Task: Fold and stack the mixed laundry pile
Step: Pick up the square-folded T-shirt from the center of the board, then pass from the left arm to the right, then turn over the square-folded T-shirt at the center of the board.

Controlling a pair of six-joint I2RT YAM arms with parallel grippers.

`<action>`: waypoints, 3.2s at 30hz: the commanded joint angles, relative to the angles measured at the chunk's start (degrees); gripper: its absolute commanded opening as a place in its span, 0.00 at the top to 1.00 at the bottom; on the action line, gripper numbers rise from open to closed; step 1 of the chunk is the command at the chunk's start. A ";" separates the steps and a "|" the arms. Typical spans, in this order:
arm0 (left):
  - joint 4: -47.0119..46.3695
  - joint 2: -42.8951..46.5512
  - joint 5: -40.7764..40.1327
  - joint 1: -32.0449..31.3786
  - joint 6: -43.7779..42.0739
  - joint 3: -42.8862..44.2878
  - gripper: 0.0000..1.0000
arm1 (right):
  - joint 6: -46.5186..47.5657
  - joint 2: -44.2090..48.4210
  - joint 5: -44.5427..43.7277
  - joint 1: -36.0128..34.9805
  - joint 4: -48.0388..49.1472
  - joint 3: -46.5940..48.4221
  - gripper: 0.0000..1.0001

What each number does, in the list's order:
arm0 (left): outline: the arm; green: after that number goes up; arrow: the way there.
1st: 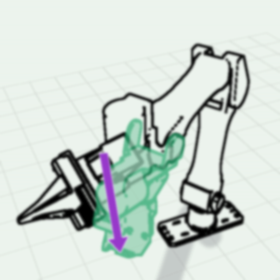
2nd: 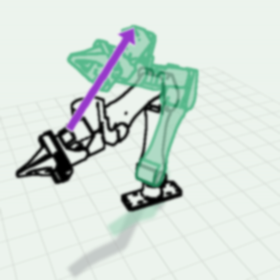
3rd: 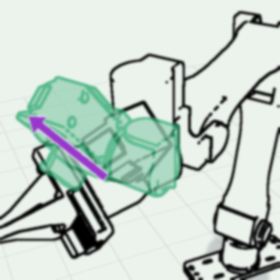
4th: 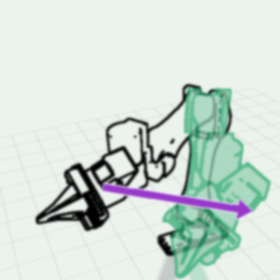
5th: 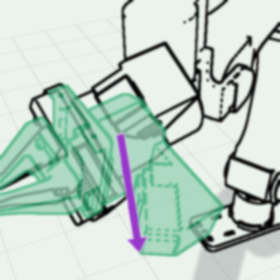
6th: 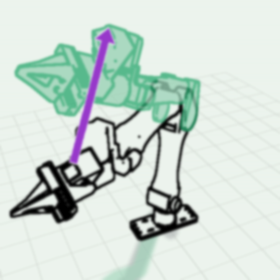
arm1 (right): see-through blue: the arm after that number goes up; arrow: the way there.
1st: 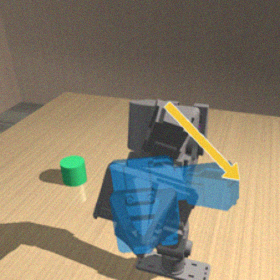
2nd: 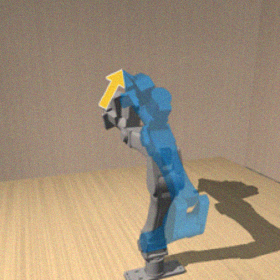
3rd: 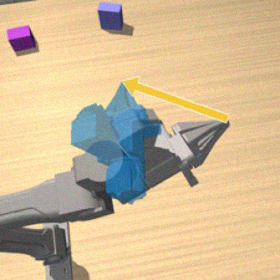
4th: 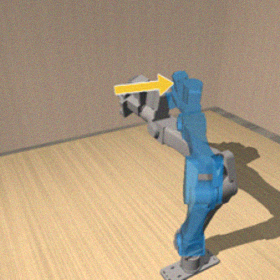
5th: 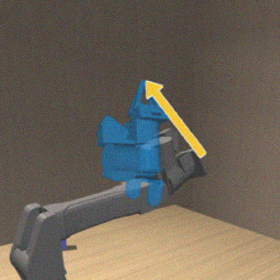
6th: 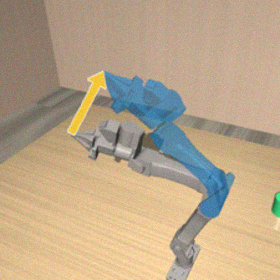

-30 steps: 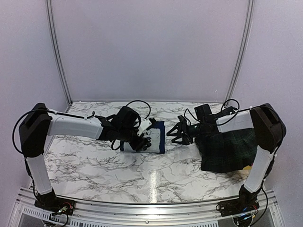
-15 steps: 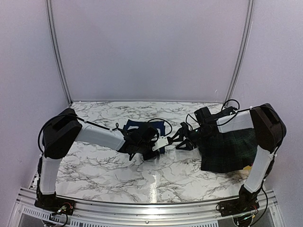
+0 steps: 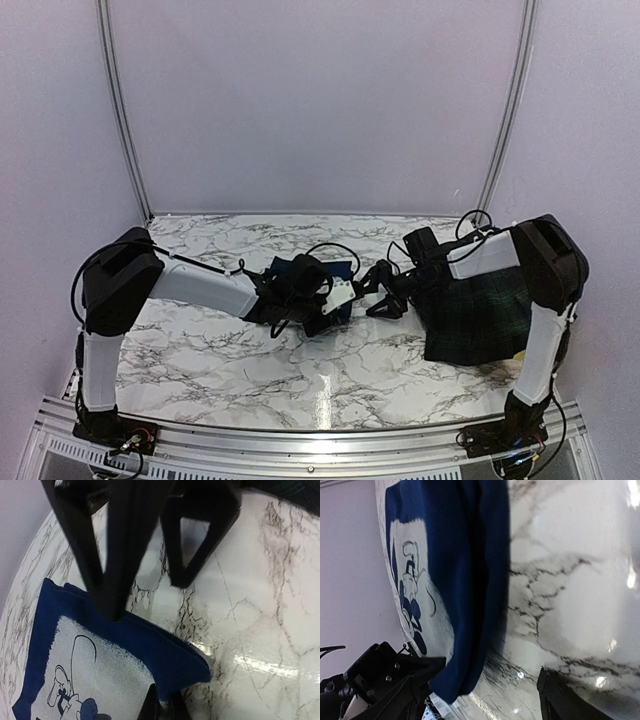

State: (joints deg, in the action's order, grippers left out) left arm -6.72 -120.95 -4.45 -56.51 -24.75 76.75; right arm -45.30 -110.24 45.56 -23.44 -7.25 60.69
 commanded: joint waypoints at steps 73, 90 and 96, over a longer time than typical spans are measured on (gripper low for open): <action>18.13 53.32 -10.80 28.77 47.49 -26.54 0.01 | 58.11 -22.91 -65.29 -38.37 -34.47 53.09 1.00; 20.30 49.37 13.02 30.83 45.75 -27.59 0.01 | 50.39 -7.36 -28.20 -34.61 -30.49 49.72 0.25; 19.62 47.65 18.18 23.07 48.08 -31.45 0.02 | 44.62 -8.31 -23.33 -21.06 -27.27 43.46 0.39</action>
State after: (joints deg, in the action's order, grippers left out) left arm 12.27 -71.42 7.14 -28.93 22.35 47.72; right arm 4.34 -114.98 15.97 -51.29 -35.79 106.61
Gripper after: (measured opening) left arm 0.988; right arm 0.638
